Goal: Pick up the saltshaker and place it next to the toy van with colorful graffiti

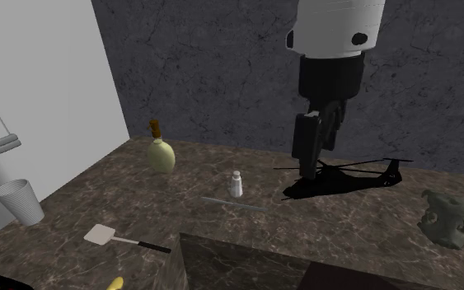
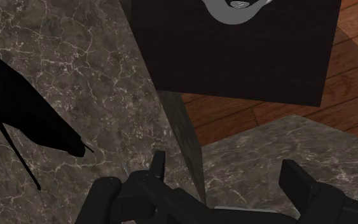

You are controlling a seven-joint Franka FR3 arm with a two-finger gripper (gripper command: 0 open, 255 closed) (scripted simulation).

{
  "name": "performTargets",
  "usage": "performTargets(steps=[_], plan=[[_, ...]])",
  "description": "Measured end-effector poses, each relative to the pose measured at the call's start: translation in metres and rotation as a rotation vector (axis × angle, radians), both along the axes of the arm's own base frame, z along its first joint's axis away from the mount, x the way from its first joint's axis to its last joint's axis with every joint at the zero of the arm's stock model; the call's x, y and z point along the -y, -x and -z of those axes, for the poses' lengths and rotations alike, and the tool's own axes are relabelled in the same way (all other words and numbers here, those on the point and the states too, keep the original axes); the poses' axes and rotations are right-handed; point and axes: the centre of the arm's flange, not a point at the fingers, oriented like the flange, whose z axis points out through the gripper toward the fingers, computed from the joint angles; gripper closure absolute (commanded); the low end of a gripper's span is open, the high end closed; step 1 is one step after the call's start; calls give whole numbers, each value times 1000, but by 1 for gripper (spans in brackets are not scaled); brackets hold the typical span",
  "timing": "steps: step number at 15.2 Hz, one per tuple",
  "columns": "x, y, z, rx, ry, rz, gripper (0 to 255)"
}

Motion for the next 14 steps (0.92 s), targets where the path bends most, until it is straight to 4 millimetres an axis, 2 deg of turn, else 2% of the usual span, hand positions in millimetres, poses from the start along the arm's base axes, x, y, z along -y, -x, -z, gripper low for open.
performTargets(steps=[1,4,14], plan=[[0,0,0,0,0,0,0],[14,-11,19,15,-3,-3,0],[70,-72,110,94,-16,-17,0]])
